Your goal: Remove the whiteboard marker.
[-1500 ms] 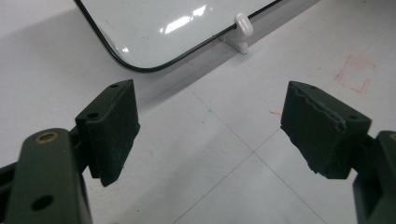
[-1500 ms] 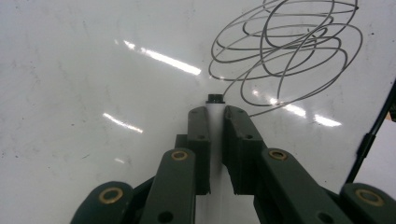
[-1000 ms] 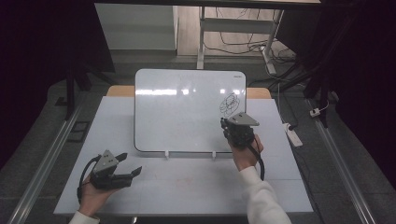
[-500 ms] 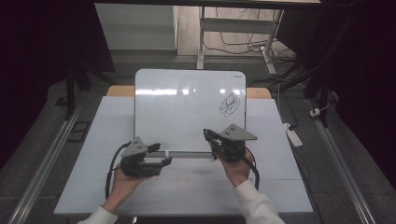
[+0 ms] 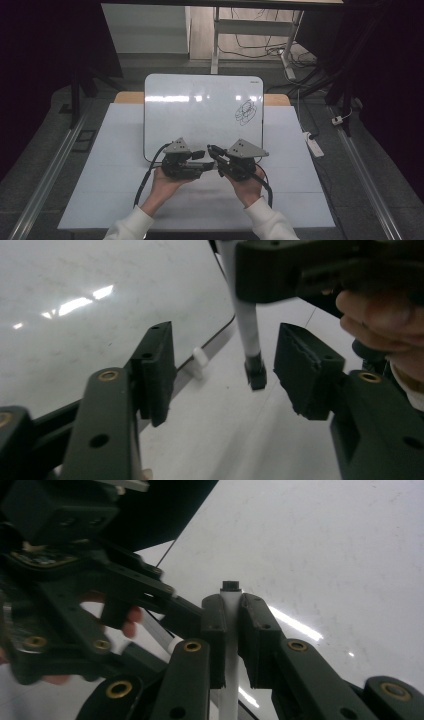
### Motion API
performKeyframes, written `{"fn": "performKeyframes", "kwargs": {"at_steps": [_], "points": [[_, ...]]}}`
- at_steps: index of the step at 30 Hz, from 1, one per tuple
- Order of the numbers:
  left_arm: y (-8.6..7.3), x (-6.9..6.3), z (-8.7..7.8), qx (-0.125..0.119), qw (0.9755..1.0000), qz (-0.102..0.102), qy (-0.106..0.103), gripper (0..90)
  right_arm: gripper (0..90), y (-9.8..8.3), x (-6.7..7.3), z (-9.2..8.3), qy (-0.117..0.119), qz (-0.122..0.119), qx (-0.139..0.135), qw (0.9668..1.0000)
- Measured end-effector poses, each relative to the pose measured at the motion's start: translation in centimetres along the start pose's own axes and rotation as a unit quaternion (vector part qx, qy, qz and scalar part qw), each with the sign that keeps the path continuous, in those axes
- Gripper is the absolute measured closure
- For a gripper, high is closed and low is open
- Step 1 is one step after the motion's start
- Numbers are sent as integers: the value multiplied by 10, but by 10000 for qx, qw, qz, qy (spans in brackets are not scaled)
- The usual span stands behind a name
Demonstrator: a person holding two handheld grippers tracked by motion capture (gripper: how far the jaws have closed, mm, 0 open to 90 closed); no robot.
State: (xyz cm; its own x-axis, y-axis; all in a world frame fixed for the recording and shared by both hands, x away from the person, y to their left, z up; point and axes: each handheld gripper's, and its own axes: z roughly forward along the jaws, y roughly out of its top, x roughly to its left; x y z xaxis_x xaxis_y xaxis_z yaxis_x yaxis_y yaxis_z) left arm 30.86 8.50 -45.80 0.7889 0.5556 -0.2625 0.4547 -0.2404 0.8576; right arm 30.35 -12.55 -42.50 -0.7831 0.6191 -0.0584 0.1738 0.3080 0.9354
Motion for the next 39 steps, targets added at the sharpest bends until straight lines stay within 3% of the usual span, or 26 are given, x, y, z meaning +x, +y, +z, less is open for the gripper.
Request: {"fn": "performKeyframes", "kwargs": {"at_steps": [10,11,15,19,20,21,24,25,26,27,28,29,31,32,33,34,35,36,37,38,39], "points": [[2,0,4,-3,9997,52,-221,665,803,2,11,1,43,-178,-15,9998],[2,0,3,-21,9997,63,-229,720,803,2,13,1,48,-169,-16,9998],[1,0,2,-37,9999,89,-136,792,801,2,15,0,20,-215,-26,9998],[1,1,1,-66,9998,125,-142,807,794,3,14,0,65,-125,-48,9999],[1,1,0,-66,9998,132,-143,807,783,3,13,0,102,-119,-66,9999],[0,2,-1,-45,9998,156,-145,808,692,4,12,-2,173,-91,-120,9997],[-1,3,-3,-21,9996,173,-207,809,625,6,8,-8,252,-103,-184,9995],[-1,4,-5,-27,9995,205,-248,809,556,7,-1,-14,494,-70,-146,9986],[-1,5,-7,-39,9992,238,-315,809,556,7,-1,-14,494,-70,-146,9986],[-1,6,-9,-49,9989,266,-388,809,519,5,-14,-21,833,9,-33,9965],[-1,6,-11,-64,9983,290,-494,809,519,5,-14,-21,833,9,-33,9965],[-1,7,-12,-56,9975,327,-617,809,505,2,-22,-23,1055,49,-5,9944],[-1,7,-14,1,9957,401,-836,809,481,-7,-42,-28,1680,82,224,9855],[0,7,-14,46,9947,454,-922,809,481,-7,-42,-28,1680,82,224,9855],[0,7,-14,93,9936,501,-1004,809,462,-13,-51,-29,1951,23,445,9798],[1,6,-13,140,9924,550,-1097,809,462,-13,-51,-29,1951,23,445,9798],[2,5,-13,190,9910,604,-1180,809,448,-19,-55,-28,2170,-76,609,9742],[2,4,-12,233,9899,656,-1236,809,448,-19,-55,-28,2170,-76,609,9742],[3,2,-12,278,9885,697,-1316,809,438,-24,-55,-25,2397,-157,800,9674],[3,1,-11,314,9869,736,-1402,809,438,-24,-55,-25,2397,-157,800,9674],[3,0,-10,353,9855,783,-1461,809,436,-27,-54,-23,2502,-197,896,9638]]}}
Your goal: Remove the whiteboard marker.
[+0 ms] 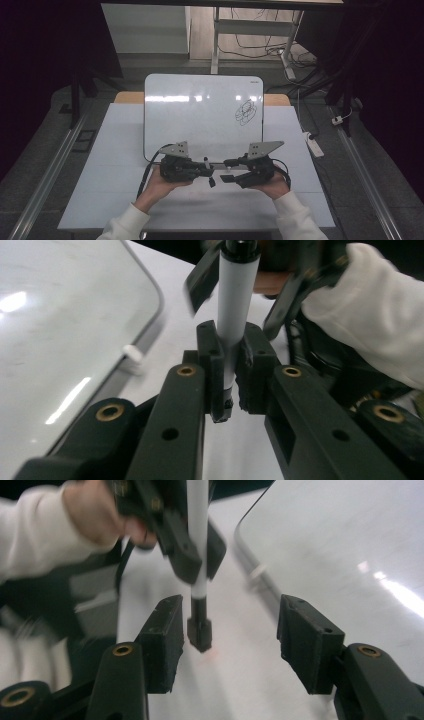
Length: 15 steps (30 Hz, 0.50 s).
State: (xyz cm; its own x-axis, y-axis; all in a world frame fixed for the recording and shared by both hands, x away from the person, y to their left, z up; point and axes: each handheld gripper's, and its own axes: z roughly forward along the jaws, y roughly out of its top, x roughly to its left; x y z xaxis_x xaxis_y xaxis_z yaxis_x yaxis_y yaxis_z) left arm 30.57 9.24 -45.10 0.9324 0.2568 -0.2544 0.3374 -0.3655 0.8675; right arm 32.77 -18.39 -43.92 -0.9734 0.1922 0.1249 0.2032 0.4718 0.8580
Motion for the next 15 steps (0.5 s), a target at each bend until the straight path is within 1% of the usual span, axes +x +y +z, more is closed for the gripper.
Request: {"fn": "performKeyframes", "kwargs": {"at_steps": [1,2,3,4,5,7,8,9,12,14,15], "points": [[0,-1,1,37,10000,35,-43,809,435,-2,0,4,126,-7,114,9999],[1,-2,2,88,9999,83,-87,809,443,-4,0,11,324,-15,324,9989],[1,-3,4,113,9998,112,-124,809,443,-4,0,11,324,-15,324,9989],[2,-3,4,136,9997,141,-170,808,469,-5,2,17,516,-47,407,9978],[2,-4,5,146,9995,154,-216,808,469,-5,2,17,516,-47,407,9978],[2,-5,7,174,9993,193,-278,808,504,-5,4,23,641,-82,500,9967],[3,-5,7,186,9991,202,-319,808,549,-5,6,27,759,-124,574,9954],[3,-5,8,202,9990,213,-348,808,549,-5,6,27,759,-124,574,9954],[3,-5,9,242,9986,233,-418,808,633,-6,8,32,960,-146,659,9931],[3,-5,10,263,9983,249,-456,808,698,-6,9,35,1045,-201,751,9915],[3,-5,10,262,9982,246,-483,808,698,-6,9,35,1045,-201,751,9915]]}}
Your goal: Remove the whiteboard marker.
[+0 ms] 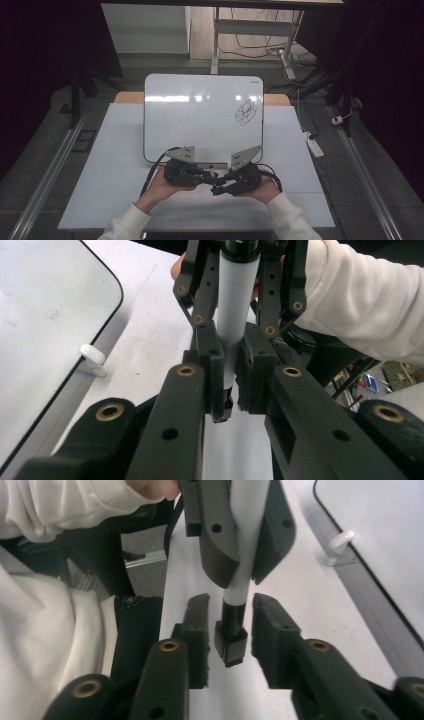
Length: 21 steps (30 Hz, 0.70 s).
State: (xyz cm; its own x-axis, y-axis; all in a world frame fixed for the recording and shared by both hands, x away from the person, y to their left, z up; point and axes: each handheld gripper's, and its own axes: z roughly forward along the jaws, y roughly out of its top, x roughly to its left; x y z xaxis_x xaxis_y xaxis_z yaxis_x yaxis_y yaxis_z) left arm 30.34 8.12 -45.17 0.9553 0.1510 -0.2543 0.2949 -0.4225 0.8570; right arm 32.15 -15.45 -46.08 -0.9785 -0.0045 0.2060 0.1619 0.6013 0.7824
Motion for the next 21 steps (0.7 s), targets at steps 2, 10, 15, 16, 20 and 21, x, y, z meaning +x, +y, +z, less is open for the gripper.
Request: {"fn": "performKeyframes", "kwargs": {"at_steps": [2,10,15,16,20,21], "points": [[0,1,1,-4,10000,-6,-67,807,732,0,0,2,43,-34,68,10000],[-1,2,2,-30,9999,23,-126,807,756,0,1,4,88,-59,123,9999],[0,0,0,-213,9997,-6,103,724,770,0,0,4,-164,60,-99,9998],[0,-1,-2,-254,9994,-39,215,724,770,0,0,4,-164,60,-99,9998],[0,-7,-16,-437,9960,-123,769,545,771,0,0,0,-462,55,-229,9987],[-1,-9,-21,-432,9946,-121,932,474,771,0,-1,-4,-620,47,-376,9974]]}}
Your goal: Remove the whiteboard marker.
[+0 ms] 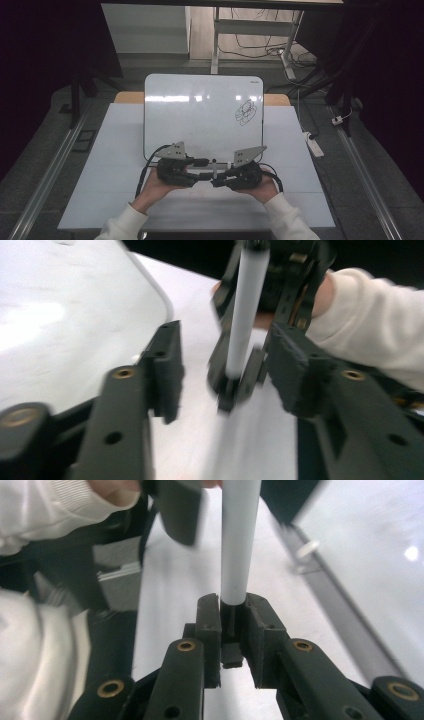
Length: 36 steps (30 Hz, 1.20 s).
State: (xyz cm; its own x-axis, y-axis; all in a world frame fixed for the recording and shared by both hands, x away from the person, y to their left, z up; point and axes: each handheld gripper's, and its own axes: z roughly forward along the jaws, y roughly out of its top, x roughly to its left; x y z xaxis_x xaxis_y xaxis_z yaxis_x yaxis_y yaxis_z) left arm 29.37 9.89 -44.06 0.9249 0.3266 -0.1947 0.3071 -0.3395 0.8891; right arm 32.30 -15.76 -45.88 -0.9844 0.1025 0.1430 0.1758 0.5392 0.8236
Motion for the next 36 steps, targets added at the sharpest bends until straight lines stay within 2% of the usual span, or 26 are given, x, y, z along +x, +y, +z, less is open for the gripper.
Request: {"fn": "performKeyframes", "kwargs": {"at_steps": [1,2,3,4,6,8,10,11,12,13,16,19,20,21,29,30,31,36], "points": [[-1,-2,-5,10,9999,32,163,474,771,0,0,0,0,0,0,10000],[-2,-4,-11,22,9995,60,310,433,772,0,-2,-5,-189,25,-150,9997],[-4,-6,-16,23,9991,43,415,433,772,0,-2,-5,-189,25,-150,9997],[-7,-7,-21,55,9987,25,504,401,772,0,-5,-9,-366,42,-331,9988],[-15,-10,-32,161,9974,12,704,388,772,0,-5,-11,-454,53,-413,9981],[-27,-13,-44,217,9958,-79,887,372,772,0,-6,-16,-618,60,-566,9965],[-42,-14,-56,216,9940,-271,1035,369,772,0,-8,-23,-772,113,-729,9943],[-50,-14,-62,210,9927,-379,1126,368,772,-1,-9,-26,-839,172,-826,9929],[-58,-14,-68,212,9911,-466,1231,366,772,-2,-11,-32,-976,270,-1000,9898],[-66,-14,-74,217,9892,-543,1343,366,772,-2,-11,-32,-976,270,-1000,9898],[-87,-12,-88,239,9830,-742,1663,363,772,-4,-13,-38,-1158,412,-1194,9852],[-104,-7,-95,303,9763,-941,1926,362,772,-5,-15,-41,-1290,486,-1320,9816],[-108,-6,-96,319,9746,-985,1987,360,772,-5,-16,-42,-1383,514,-1372,9795],[-110,-4,-97,329,9734,-1013,2031,360,772,-5,-16,-42,-1383,514,-1372,9795],[-123,3,-98,397,9672,-1137,2235,355,772,-8,-18,-52,-1763,608,-1691,9678],[-124,4,-98,396,9665,-1156,2257,355,772,-9,-19,-55,-1863,625,-1784,9641],[-125,4,-98,399,9657,-1167,2286,355,772,-9,-19,-55,-1863,625,-1784,9641],[-127,7,-99,414,9627,-1187,2397,354,772,-9,-23,-67,-2133,705,-2026,9531]]}}
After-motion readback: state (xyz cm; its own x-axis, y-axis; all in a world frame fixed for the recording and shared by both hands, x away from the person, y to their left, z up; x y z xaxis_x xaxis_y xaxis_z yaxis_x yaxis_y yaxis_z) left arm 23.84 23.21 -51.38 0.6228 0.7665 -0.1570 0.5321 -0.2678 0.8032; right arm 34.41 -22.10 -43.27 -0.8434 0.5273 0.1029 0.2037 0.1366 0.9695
